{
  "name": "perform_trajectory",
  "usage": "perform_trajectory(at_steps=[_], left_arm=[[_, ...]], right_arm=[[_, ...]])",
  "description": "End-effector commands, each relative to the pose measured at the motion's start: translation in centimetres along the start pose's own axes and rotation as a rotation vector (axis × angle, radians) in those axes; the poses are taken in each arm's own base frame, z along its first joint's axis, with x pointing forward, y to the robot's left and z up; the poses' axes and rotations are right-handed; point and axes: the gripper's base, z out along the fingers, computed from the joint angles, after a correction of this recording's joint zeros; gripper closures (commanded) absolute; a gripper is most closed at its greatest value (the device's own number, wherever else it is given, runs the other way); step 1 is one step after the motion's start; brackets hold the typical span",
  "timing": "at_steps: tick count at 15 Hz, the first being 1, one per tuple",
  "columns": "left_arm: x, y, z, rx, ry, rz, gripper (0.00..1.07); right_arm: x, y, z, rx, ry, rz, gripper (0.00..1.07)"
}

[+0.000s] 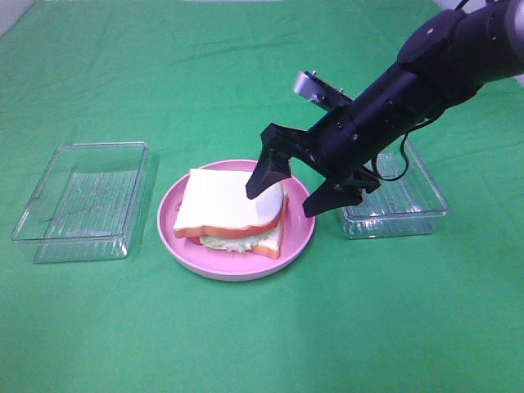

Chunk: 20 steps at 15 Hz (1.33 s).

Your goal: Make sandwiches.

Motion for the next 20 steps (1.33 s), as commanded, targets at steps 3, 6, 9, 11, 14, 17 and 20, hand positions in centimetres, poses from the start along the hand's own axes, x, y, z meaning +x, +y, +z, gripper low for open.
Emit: perform_trajectory(at_steps=[3, 6, 9, 11, 14, 17, 20], left_arm=[[0.1, 0.0, -0.2, -0.001, -0.028, 0.000, 0.32], [0.1, 0.0, -0.2, -0.001, -0.028, 0.000, 0.32], [0.1, 0.0, -0.2, -0.001, -0.028, 0.000, 0.32], [0.1, 0.0, -0.2, 0.001, -0.028, 0.002, 0.32], [0.1, -0.1, -0.2, 0.010, -0.028, 0.010, 0.32], [0.1, -0.1, -0.2, 0.010, -0.028, 0.010, 0.32], [0.1, -0.1, -0.2, 0.010, -0.028, 0.009, 0.32]], right_arm=[[2.1, 1.1, -5.5, 0.223, 0.057, -0.173, 0.22], [5.1, 2.3, -10.1, 0.309, -0.015, -0.230, 0.22], [11.1, 3.2, -14.2, 0.320, -0.113, -0.282, 0.22], [14.9, 3.2, -15.8, 0.312, -0.161, -0.310, 0.22], [20.5, 2.5, -17.1, 0.307, -0.197, -0.348, 0.22], [26.7, 0.8, -17.7, 0.338, -0.240, -0.413, 0.22], [31.5, -0.1, -18.9, 0.342, -0.496, -0.520, 0.22]])
